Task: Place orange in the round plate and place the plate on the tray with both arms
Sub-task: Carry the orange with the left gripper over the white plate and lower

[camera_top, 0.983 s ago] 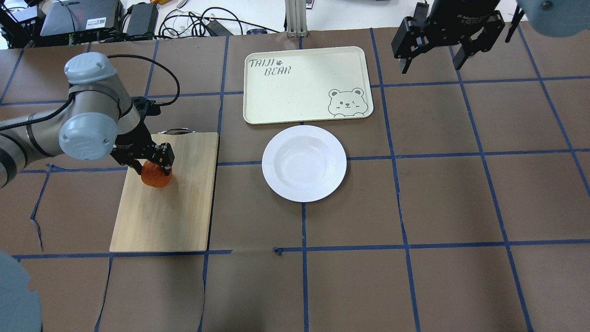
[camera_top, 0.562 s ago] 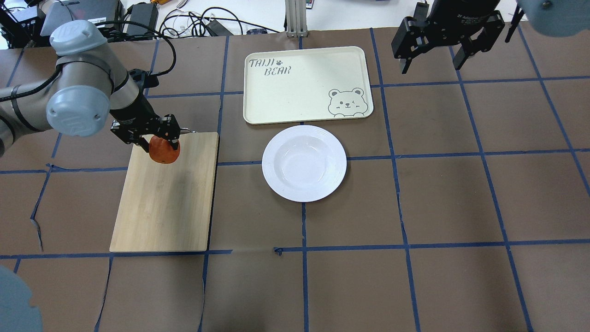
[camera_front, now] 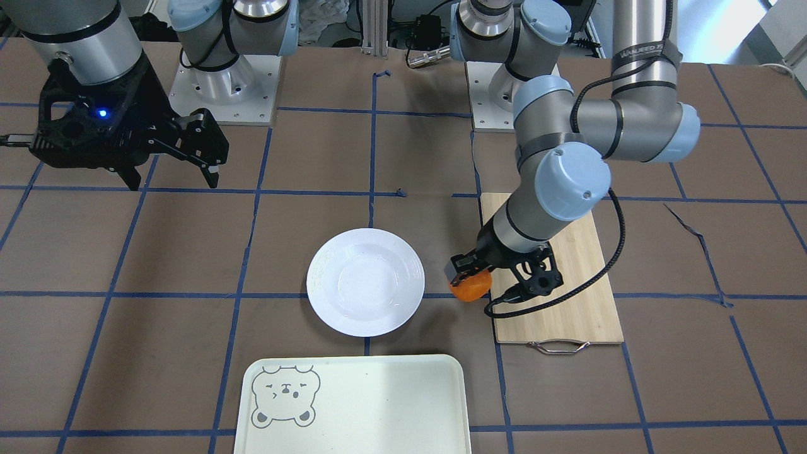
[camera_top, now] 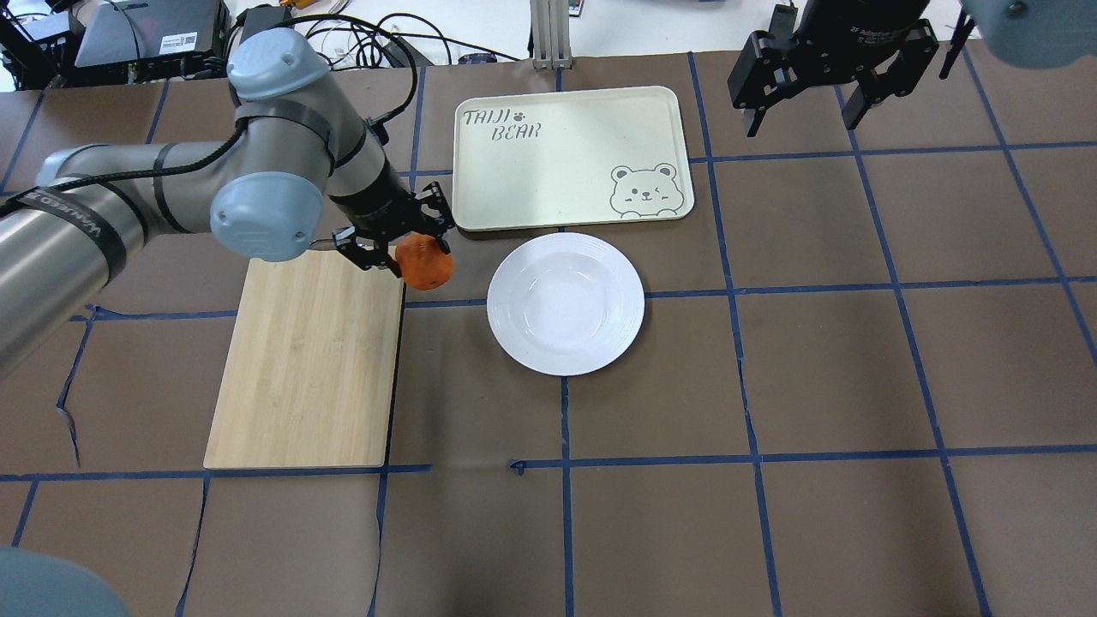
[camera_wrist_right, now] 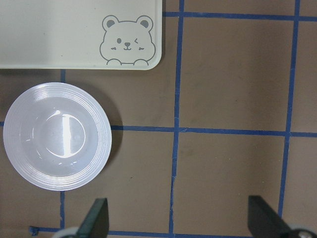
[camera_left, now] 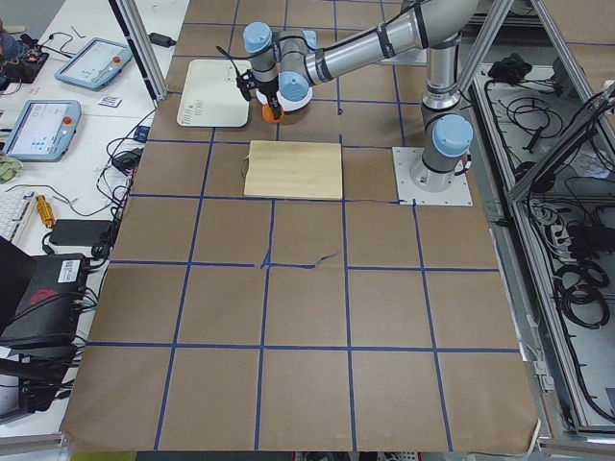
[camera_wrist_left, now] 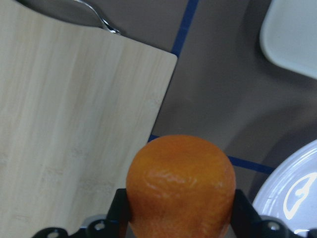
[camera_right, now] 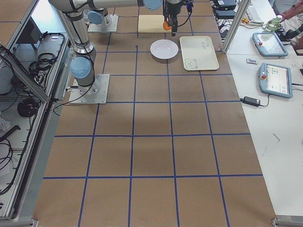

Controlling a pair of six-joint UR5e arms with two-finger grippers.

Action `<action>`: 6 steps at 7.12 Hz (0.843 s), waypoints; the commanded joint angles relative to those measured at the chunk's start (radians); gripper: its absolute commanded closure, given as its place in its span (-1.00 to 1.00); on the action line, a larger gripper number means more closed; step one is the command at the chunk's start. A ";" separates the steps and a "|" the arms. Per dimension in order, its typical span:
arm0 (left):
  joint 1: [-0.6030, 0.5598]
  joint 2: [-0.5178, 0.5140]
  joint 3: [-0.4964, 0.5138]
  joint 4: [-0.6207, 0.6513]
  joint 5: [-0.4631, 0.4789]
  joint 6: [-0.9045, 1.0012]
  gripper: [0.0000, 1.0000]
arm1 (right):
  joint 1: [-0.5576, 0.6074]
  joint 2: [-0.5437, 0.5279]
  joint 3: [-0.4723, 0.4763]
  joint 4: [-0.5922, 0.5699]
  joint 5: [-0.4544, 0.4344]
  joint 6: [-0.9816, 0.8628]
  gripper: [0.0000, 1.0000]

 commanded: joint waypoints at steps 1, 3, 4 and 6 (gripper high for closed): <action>-0.088 -0.055 -0.004 0.186 -0.143 -0.286 0.77 | 0.000 0.000 0.000 0.000 0.000 0.000 -1.00; -0.175 -0.109 -0.009 0.215 -0.134 -0.393 0.66 | -0.002 0.002 0.000 -0.002 0.002 0.003 -1.00; -0.185 -0.127 -0.017 0.215 -0.137 -0.467 0.09 | 0.001 -0.001 -0.002 -0.006 0.002 0.008 -1.00; -0.191 -0.133 -0.043 0.260 -0.133 -0.460 -0.82 | 0.003 -0.003 -0.020 -0.006 0.002 0.009 -1.00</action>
